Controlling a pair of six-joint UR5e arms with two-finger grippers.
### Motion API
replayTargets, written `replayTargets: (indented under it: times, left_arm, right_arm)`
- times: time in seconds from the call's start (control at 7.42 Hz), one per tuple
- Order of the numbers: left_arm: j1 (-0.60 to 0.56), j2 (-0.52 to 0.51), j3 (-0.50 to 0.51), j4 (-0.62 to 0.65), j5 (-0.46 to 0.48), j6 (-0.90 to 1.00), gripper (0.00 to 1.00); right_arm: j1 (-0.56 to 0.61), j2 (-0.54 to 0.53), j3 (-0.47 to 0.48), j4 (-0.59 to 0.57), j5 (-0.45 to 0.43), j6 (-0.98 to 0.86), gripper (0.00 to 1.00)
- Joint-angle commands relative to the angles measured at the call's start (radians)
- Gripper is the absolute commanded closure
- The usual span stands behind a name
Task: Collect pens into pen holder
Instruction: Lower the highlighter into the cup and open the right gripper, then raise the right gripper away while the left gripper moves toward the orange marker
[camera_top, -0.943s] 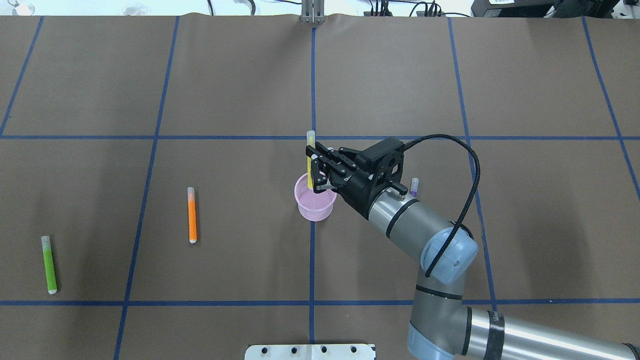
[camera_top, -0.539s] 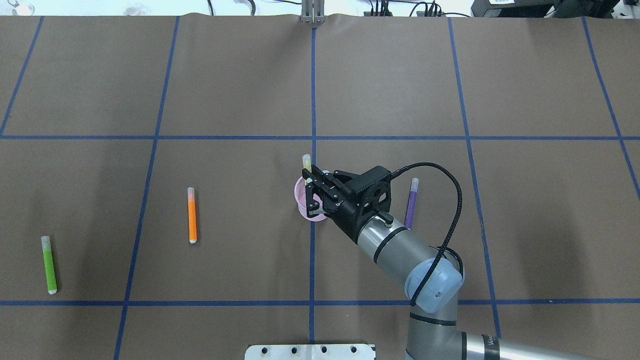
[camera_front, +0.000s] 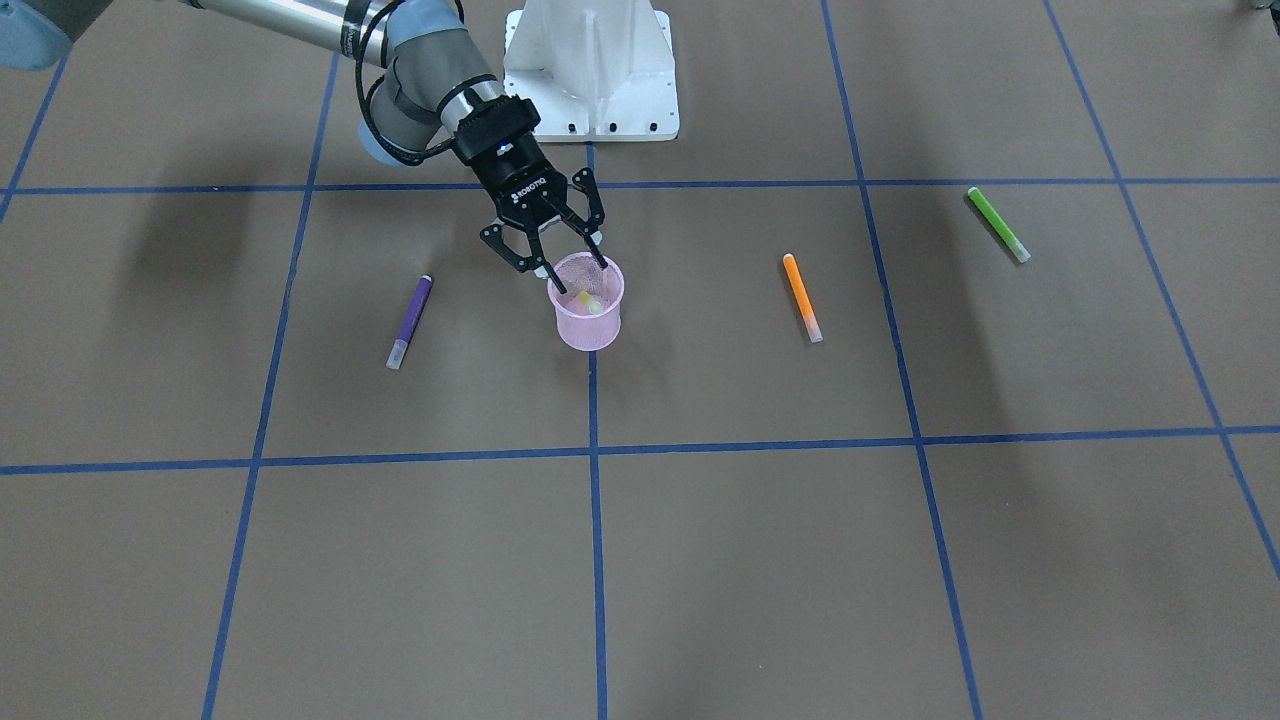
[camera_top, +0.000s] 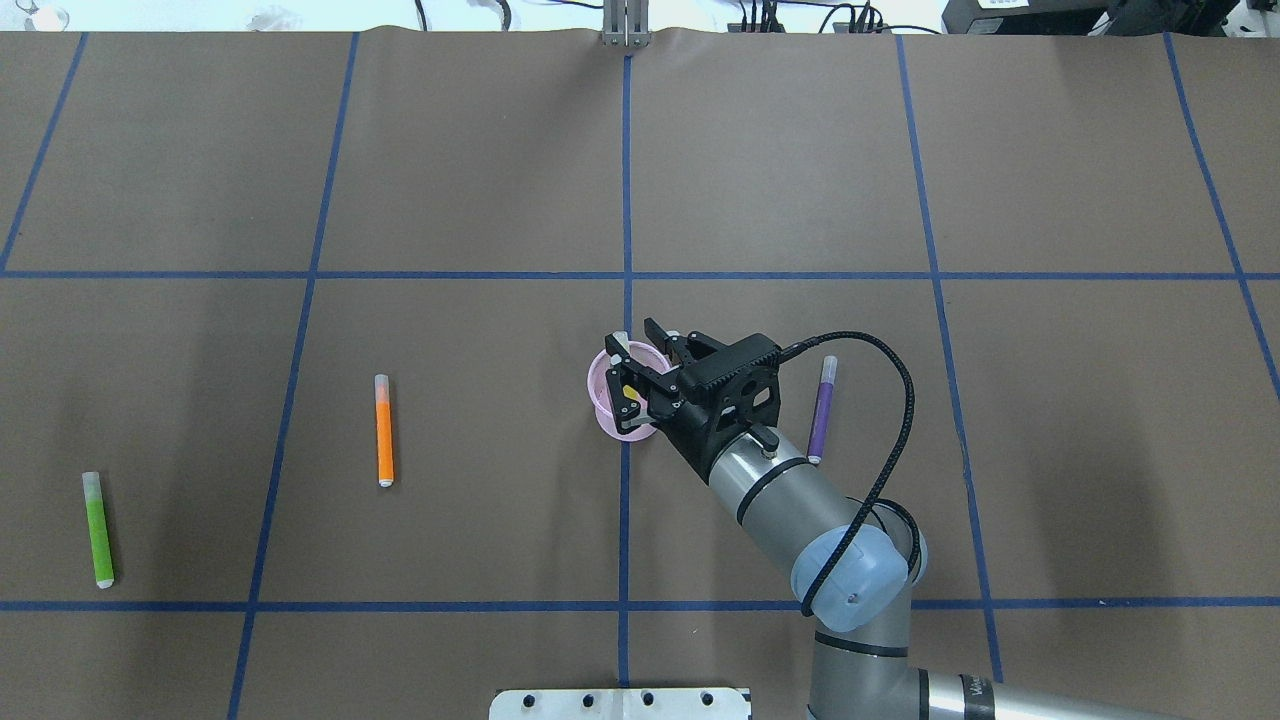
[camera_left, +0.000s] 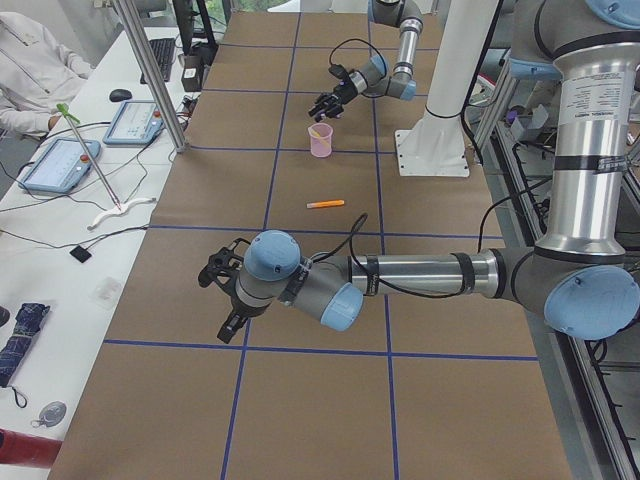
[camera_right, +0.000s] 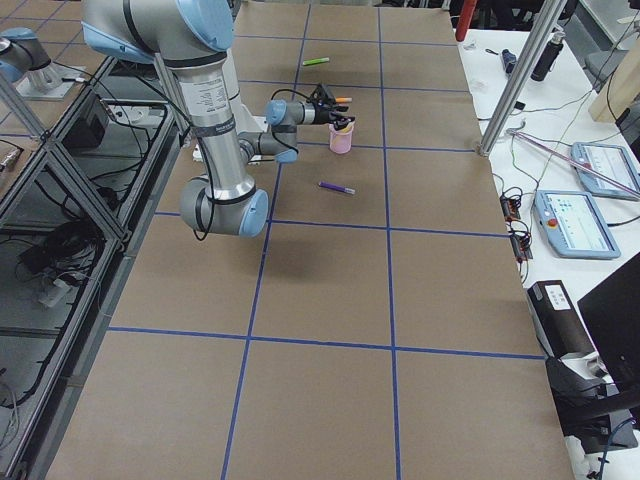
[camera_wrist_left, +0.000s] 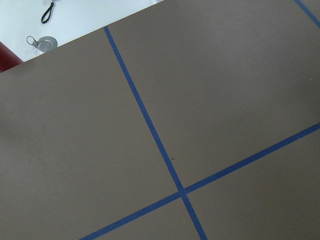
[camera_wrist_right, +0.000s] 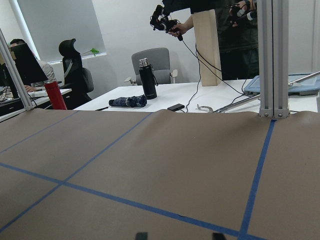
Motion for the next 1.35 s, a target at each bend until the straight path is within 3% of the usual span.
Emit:
replayTargets:
  times: [0.0, 0.13, 0.27, 0.54, 0.67, 0.94, 1.21]
  left_arm:
    - [0.002, -0.005, -0.003, -0.003, -0.001, 0.005, 0.00]
    - [0.023, 0.007, -0.001, -0.089, -0.002, -0.003, 0.00]
    - [0.082, 0.022, 0.000, -0.128, -0.001, -0.041, 0.00]
    - [0.182, 0.019, -0.007, -0.198, 0.001, -0.269, 0.00]
    - [0.260, 0.013, -0.021, -0.242, 0.010, -0.426, 0.00]
    - [0.420, -0.019, -0.099, -0.247, 0.021, -0.746, 0.00]
    - [0.617, -0.047, -0.148, -0.234, 0.241, -0.973, 0.00]
  right_arm:
    - [0.008, 0.011, 0.045, -0.085, -0.005, 0.012, 0.01]
    - [0.036, 0.012, 0.099, -0.179, 0.021, 0.026, 0.01]
    - [0.092, 0.012, 0.126, -0.287, 0.112, 0.122, 0.01]
    - [0.255, 0.011, 0.200, -0.577, 0.380, 0.207, 0.02]
    - [0.336, 0.002, 0.200, -0.639, 0.521, 0.227, 0.01]
    - [0.534, 0.000, 0.199, -0.841, 0.901, 0.238, 0.01]
    - [0.683, -0.021, 0.188, -0.932, 1.094, 0.183, 0.00]
